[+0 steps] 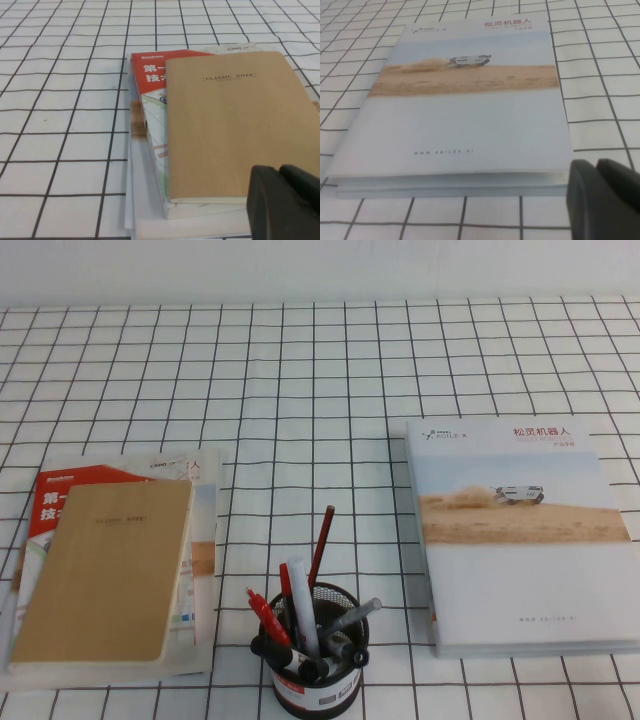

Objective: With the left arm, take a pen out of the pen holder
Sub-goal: 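Take a marker out of the pen holder and lay it on the table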

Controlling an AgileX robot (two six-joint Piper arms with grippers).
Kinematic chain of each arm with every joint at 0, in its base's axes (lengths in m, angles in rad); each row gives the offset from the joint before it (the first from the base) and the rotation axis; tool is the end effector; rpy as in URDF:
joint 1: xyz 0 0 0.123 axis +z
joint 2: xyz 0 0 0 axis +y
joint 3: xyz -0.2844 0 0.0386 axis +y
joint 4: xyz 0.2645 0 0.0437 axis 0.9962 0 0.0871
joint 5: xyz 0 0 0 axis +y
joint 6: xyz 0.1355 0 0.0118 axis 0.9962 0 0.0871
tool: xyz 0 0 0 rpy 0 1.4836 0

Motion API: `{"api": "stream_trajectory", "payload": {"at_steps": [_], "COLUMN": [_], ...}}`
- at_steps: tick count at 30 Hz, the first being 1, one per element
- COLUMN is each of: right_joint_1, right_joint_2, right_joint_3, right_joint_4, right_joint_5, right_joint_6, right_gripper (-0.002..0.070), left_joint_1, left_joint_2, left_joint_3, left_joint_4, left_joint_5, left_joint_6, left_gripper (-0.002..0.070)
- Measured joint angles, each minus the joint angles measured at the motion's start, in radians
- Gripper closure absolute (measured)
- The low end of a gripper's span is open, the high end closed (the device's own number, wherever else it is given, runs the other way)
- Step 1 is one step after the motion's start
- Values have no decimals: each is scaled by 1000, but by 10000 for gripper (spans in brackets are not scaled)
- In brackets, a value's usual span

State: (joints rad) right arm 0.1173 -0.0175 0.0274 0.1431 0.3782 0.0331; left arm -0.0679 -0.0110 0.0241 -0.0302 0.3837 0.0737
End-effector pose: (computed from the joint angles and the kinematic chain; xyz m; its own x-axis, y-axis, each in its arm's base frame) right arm 0.1081 0.0200 0.1579 -0.3146 0.1293 -0.9404 -0.1164 0.9779 0.1734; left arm 0.1094 -0.0090 0.1572 -0.2999 0.0662 -0.9517 0.0924 0.9949 0.0401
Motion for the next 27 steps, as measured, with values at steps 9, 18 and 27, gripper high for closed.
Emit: {"api": "stream_trajectory", "payload": {"at_steps": [9,18,27], "right_joint_1": [0,0,0], "right_joint_2": [0,0,0], "right_joint_3": [0,0,0], "right_joint_4": [0,0,0], "right_joint_5": [0,0,0], "right_joint_6": [0,0,0], "right_gripper": [691,691,691], "left_joint_1": [0,0,0], "left_joint_2": [0,0,0], "left_joint_3": [0,0,0], "left_joint_4": [0,0,-241], "left_joint_5": [0,0,-144], "left_joint_6": [0,0,-74], "left_gripper": [676,676,677]}}
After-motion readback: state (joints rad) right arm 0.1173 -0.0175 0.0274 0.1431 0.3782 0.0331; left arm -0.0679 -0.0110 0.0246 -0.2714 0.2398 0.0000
